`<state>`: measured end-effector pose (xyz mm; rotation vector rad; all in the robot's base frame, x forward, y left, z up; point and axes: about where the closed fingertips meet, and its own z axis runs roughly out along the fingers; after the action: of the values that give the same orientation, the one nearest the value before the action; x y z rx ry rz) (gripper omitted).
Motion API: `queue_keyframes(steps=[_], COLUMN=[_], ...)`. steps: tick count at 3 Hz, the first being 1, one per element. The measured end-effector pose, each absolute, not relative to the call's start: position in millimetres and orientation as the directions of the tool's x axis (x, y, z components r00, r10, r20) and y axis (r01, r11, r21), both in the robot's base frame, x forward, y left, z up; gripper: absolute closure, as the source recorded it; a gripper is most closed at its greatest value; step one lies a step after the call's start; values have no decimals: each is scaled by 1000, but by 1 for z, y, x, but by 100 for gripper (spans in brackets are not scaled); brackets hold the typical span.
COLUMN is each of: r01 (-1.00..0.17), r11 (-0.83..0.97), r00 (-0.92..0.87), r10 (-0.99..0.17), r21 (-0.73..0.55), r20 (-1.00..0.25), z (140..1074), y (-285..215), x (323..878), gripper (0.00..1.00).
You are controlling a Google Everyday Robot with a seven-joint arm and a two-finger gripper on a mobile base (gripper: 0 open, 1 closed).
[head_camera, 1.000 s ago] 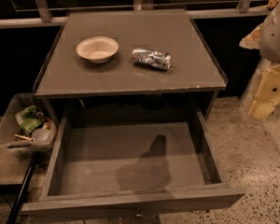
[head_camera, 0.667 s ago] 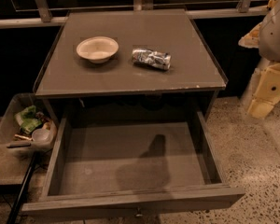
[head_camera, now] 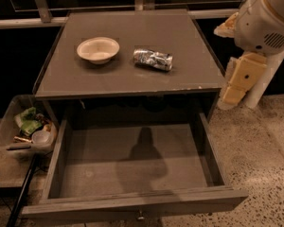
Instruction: Place redbull can into top drawer
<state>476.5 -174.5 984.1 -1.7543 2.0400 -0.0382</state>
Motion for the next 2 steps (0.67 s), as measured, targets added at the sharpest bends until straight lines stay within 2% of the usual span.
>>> queue_keyframes(steps=[2], r01=[-911], r11=[240], r00=[-43], r10=[-863], r21=[-334], r20=[-504], z=[993], y=[-156], x=[531], gripper=[0])
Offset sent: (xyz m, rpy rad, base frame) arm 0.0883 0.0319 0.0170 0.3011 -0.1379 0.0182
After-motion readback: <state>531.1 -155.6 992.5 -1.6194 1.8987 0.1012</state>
